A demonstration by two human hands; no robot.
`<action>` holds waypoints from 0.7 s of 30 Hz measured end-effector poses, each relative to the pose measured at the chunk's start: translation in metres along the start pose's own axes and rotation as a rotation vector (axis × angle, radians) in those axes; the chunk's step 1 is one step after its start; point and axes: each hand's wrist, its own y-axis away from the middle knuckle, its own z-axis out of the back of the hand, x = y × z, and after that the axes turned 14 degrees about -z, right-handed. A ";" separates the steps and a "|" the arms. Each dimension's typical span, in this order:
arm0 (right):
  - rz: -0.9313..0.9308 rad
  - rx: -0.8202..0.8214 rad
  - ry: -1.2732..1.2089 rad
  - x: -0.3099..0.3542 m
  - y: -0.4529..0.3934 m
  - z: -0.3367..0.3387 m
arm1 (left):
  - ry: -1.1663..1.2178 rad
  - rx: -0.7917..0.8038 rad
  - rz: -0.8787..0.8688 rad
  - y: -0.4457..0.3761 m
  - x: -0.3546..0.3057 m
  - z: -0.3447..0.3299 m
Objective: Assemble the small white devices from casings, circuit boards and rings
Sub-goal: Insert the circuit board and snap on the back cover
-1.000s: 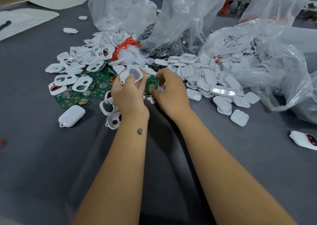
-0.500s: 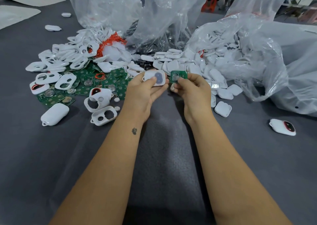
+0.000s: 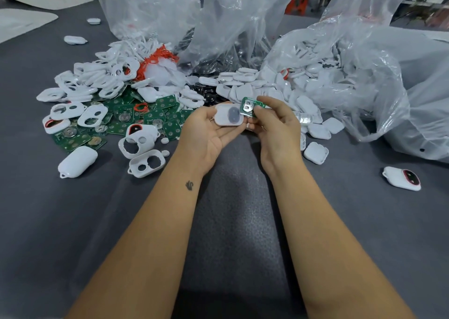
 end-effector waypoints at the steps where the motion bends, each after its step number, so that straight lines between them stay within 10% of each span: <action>1: 0.002 -0.002 0.001 0.000 0.000 0.000 | 0.014 0.006 0.009 0.000 0.000 0.000; 21: 0.130 -0.071 0.334 -0.002 0.009 -0.006 | -0.066 0.012 0.024 0.000 0.000 -0.001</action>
